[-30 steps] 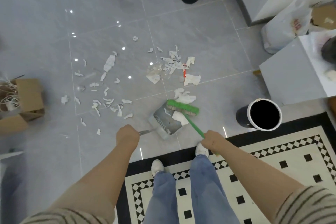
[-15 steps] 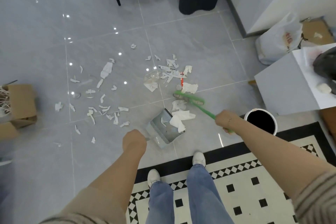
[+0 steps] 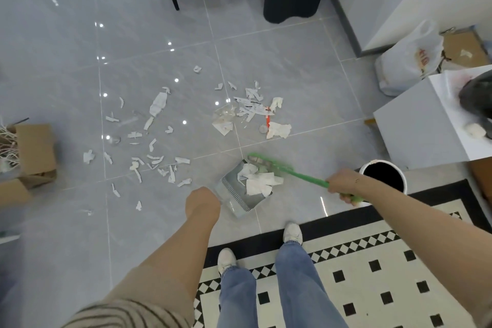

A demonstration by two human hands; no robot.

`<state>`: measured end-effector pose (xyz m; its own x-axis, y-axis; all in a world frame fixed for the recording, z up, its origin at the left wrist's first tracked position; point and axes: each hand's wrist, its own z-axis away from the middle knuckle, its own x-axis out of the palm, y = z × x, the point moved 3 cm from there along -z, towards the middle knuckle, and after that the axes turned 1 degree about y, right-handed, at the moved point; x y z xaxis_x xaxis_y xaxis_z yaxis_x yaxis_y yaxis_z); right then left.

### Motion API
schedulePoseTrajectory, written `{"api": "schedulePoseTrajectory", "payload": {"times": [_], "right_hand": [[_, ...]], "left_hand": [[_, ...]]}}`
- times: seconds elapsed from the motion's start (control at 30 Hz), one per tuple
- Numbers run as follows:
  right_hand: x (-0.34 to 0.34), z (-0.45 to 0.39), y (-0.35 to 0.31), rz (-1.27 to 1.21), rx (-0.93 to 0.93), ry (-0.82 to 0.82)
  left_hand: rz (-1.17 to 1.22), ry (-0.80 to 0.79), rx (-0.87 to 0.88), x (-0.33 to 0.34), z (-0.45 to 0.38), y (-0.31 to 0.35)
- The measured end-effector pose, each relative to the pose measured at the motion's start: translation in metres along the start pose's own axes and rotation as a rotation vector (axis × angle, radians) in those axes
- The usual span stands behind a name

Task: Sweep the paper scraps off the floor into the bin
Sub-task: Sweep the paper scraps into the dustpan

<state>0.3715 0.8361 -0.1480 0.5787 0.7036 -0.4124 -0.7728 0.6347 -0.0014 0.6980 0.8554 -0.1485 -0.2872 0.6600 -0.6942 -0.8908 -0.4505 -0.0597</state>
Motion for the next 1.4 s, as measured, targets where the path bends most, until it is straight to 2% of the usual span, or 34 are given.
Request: {"api": "schedulePoseTrajectory", "payload": {"times": [0.13, 0.27, 0.47, 0.53, 0.57, 0.77, 1.07, 1.3, 1.4], "right_hand": [[-0.01, -0.007, 0.002, -0.043, 0.006, 0.063], [0.028, -0.022, -0.003, -0.056, -0.034, 0.113], [0.093, -0.015, 0.001, -0.179, -0.028, -0.003], [0.091, -0.018, 0.01, -0.257, 0.021, -0.076], [0.1, 0.003, 0.009, -0.319, 0.018, -0.082], [0.078, 0.007, 0.021, -0.551, 0.104, -0.057], [0.075, -0.005, 0.026, -0.543, 0.146, 0.071], [0.105, -0.014, 0.015, -0.571, 0.2, 0.034], [0.122, -0.004, 0.001, -0.461, 0.104, 0.039]], "left_hand": [[-0.002, 0.004, 0.003, 0.001, 0.002, -0.002], [-0.002, 0.008, 0.009, 0.005, 0.0, -0.005], [-0.002, 0.003, 0.026, 0.002, 0.002, -0.001], [-0.031, -0.009, 0.046, 0.007, 0.0, 0.003], [-0.04, -0.014, 0.06, 0.002, 0.018, -0.018], [-0.058, -0.045, 0.104, 0.005, 0.019, -0.019], [-0.079, -0.048, 0.016, 0.008, 0.004, -0.078], [-0.037, -0.02, -0.046, 0.007, -0.015, -0.087], [-0.023, -0.004, -0.053, 0.003, -0.02, -0.085]]}}
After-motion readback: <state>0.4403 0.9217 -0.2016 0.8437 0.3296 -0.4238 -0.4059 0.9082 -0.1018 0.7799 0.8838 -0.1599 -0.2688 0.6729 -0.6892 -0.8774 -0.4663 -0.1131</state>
